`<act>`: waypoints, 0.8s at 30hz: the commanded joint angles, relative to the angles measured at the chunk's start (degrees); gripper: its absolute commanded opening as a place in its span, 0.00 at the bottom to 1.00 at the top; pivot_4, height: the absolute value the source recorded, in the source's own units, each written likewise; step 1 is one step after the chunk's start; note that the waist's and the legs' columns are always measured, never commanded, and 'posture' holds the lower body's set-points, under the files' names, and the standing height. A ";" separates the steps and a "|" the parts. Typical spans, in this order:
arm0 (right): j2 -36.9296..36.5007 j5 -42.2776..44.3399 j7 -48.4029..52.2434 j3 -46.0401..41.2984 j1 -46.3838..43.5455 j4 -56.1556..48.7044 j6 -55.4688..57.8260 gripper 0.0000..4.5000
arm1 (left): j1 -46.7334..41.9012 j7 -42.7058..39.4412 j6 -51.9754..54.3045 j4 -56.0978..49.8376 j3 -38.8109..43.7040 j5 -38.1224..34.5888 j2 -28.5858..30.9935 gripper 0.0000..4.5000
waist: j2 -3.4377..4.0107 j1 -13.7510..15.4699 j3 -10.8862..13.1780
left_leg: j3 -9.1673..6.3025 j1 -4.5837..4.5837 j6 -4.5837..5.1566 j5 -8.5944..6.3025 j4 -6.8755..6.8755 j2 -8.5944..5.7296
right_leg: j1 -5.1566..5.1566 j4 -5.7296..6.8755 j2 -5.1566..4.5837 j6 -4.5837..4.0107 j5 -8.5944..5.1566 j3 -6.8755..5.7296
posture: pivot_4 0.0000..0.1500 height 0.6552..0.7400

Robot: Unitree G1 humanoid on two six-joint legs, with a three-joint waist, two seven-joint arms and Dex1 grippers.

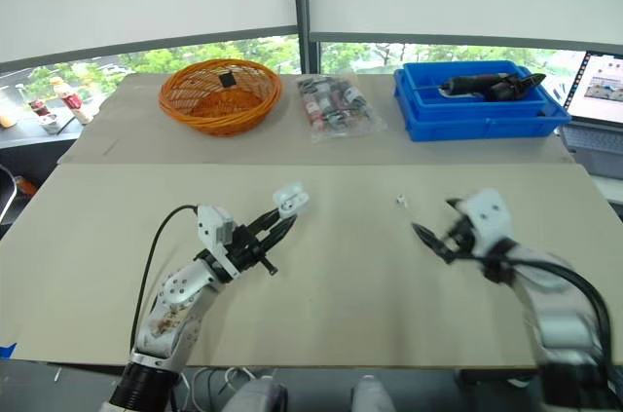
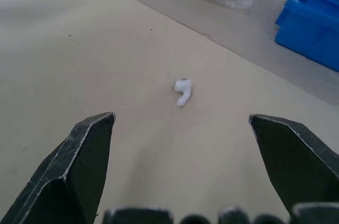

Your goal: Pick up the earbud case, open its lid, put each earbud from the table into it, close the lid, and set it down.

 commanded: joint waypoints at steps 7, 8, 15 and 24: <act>4.57 -4.65 -2.59 4.60 -17.90 23.44 -1.65 1.00 | 0.10 0.82 -1.41 -1.68 -0.12 0.51 -0.27 0.11 | 0.01 0.04 0.00 | 0.00 -0.06 -0.03 0.02 0.01 -0.02 | -0.07 0.01 -0.03 0.00 0.00 -0.03 | 1.00 1.00; 4.89 -5.19 -2.90 4.83 -18.95 25.54 -2.34 1.00 | 0.16 0.88 -1.39 -1.72 -0.15 0.55 -0.30 0.11 | 0.01 -0.09 -0.01 | 0.00 -0.05 -0.03 0.02 0.01 -0.01 | -0.07 0.02 -0.02 0.00 0.00 -0.03 | 1.00 1.00; 7.95 -6.89 -2.86 5.82 -20.79 33.89 -5.46 1.00 | 0.37 0.94 -1.41 -1.54 -0.53 0.68 -0.46 0.11 | 0.03 -0.44 -0.02 | 0.01 -0.03 -0.03 0.02 0.00 0.00 | -0.08 0.06 -0.01 -0.01 0.00 0.01 | 1.00 1.00; 10.16 -7.45 -3.49 6.01 -20.33 34.72 -5.89 0.35 | 0.25 0.33 -1.43 -1.06 -0.67 0.55 -0.12 0.11 | 0.04 -0.61 -0.03 | 0.02 0.04 -0.03 0.02 0.01 0.02 | -0.04 0.10 0.00 -0.01 0.01 0.03 | 1.00 1.00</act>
